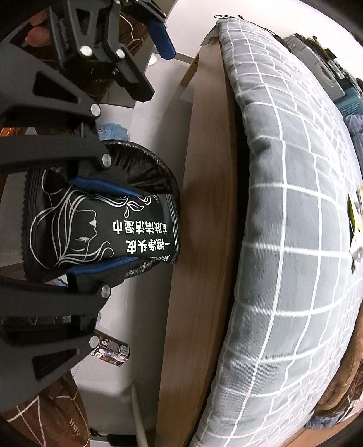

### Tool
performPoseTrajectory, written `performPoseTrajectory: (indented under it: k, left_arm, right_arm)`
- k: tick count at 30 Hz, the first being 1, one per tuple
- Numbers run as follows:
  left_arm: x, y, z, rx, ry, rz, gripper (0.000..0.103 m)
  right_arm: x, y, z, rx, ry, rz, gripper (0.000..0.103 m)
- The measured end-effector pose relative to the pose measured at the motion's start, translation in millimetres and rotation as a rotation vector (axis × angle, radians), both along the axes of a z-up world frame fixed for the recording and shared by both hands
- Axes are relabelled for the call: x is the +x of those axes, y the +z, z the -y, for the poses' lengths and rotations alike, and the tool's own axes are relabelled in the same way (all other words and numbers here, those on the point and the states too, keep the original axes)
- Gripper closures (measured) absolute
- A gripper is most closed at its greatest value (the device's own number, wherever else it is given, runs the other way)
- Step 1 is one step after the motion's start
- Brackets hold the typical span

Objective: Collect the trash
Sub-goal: 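Open the left tool over the bin while the right tool releases the black packet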

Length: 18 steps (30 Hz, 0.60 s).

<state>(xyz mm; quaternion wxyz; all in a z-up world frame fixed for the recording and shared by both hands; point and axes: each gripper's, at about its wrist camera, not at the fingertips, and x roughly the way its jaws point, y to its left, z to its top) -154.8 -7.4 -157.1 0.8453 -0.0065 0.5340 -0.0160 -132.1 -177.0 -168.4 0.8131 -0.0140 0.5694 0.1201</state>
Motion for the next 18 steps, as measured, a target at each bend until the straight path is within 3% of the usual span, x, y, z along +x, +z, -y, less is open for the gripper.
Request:
performPoseTrajectory:
  k: [6, 11, 13, 18]
  left_arm:
    - [0.9, -1.7, -10.2, -0.009, 0.026, -0.008, 0.006]
    - [3.7, -4.5, -16.4, -0.051, 0.055, -0.029, 0.006]
    - [3.5, -5.2, -14.2, -0.042, 0.050, -0.024, 0.006]
    - [2.1, -2.4, -15.3, -0.041, 0.051, -0.017, 0.006]
  right_arm:
    - [2.4, -7.7, -9.9, -0.004, 0.023, -0.010, 0.057]
    - [2.7, -10.6, -14.8, -0.017, 0.033, -0.017, 0.047]
    - [2.0, -10.5, -14.7, -0.021, 0.031, -0.013, 0.039]
    - [-0.2, -9.4, -18.1, -0.031, 0.031, -0.005, 0.031]
